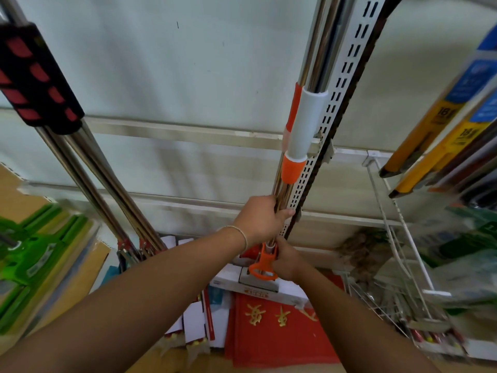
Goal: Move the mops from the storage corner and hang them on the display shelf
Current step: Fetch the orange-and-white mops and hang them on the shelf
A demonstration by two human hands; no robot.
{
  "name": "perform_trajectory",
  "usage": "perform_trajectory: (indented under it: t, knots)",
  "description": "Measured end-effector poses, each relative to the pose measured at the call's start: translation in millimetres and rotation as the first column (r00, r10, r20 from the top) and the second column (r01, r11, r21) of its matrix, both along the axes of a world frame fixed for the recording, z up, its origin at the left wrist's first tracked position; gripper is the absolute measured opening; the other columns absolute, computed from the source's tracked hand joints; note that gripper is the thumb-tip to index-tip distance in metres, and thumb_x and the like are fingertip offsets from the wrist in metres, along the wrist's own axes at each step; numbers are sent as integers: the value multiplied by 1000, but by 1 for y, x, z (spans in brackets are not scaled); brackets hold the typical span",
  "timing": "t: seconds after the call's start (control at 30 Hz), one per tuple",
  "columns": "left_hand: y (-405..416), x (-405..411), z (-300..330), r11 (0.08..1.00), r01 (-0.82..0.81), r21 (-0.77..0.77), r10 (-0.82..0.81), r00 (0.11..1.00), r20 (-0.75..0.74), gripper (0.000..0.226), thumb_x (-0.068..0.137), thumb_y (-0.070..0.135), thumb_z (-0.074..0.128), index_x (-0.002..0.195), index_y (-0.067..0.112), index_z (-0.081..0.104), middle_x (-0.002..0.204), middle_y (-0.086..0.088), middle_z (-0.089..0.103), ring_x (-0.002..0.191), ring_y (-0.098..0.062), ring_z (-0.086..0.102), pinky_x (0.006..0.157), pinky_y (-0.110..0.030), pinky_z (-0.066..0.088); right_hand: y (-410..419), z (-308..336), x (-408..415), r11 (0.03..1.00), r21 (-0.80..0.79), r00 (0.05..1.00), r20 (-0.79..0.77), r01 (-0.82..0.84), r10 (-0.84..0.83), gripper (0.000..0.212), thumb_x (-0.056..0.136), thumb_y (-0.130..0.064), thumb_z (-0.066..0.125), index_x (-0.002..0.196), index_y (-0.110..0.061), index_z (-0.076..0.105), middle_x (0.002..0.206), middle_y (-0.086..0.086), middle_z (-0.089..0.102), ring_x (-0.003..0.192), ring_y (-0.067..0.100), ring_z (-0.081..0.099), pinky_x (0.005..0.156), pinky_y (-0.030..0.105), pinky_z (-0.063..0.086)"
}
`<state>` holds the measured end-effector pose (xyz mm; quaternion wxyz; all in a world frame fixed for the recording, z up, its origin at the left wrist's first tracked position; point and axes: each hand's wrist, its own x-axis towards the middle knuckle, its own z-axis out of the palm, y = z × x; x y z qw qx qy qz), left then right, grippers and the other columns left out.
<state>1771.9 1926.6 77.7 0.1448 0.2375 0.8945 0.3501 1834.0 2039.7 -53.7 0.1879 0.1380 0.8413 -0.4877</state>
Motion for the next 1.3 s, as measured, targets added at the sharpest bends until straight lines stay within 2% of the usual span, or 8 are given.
perform_trajectory:
  t: [0.13,0.2,0.3,0.43,0.57,0.93,1.2,1.3]
  knots:
    - [4,-6,-1,1000,-5,13,6,1000,-28,31,95,44,58,74,23,53,61,16,45,58,-2,46,52,-12,32,-6,0,1,976,-46,976,-33,213,-214,27,91,-7,66,111,-21,54,90,-4,61,78,8,65,52,8,47]
    - [7,-8,-2,1000,-19,24,20,999,-33,31,95,44,58,73,24,53,60,17,44,56,-1,46,49,-11,33,-7,1,4,957,-90,959,-35,276,-280,27,93,-2,63,110,-19,51,86,-5,57,62,-3,64,44,5,42]
    - [13,-12,-5,998,-57,39,59,998,-31,36,95,45,58,64,32,44,59,18,44,55,1,46,48,-8,36,-6,-11,-3,938,-16,934,-87,345,-345,26,91,-16,70,111,-22,53,87,-8,59,70,2,64,53,9,47]
    - [20,-19,-9,996,-85,41,88,994,-66,37,94,49,57,64,30,46,59,14,51,57,-1,50,52,-12,31,-9,-17,-16,917,39,916,-68,397,-394,19,86,-31,71,98,-23,58,94,-1,70,87,18,68,74,38,59]
    - [26,-26,-15,993,-110,43,113,990,-88,39,93,52,56,75,19,60,67,3,62,66,-13,59,58,-22,41,-11,-10,-25,898,250,932,-110,361,-344,30,91,-41,61,106,-16,56,89,-3,66,88,19,65,67,30,45]
    - [31,-37,-19,987,-139,78,143,989,-46,43,91,51,61,78,10,65,71,-3,66,70,-15,63,60,-19,44,-9,-17,-46,891,318,946,-90,323,-311,32,96,-34,60,108,-6,51,100,9,66,93,28,67,64,30,41]
    - [30,-39,-9,998,-41,-46,37,996,-82,48,94,51,56,60,19,43,57,3,48,55,-8,48,55,-24,33,-3,-11,-43,906,367,977,-65,212,-203,30,96,-23,59,114,0,51,107,16,66,96,30,66,50,21,32]
    - [28,-40,-3,996,-17,-89,12,998,-63,49,94,51,55,59,19,43,58,2,48,57,-12,49,55,-26,34,-1,-4,-41,880,410,966,-194,240,-173,31,102,-33,47,111,-4,53,100,17,66,87,33,65,62,33,48]
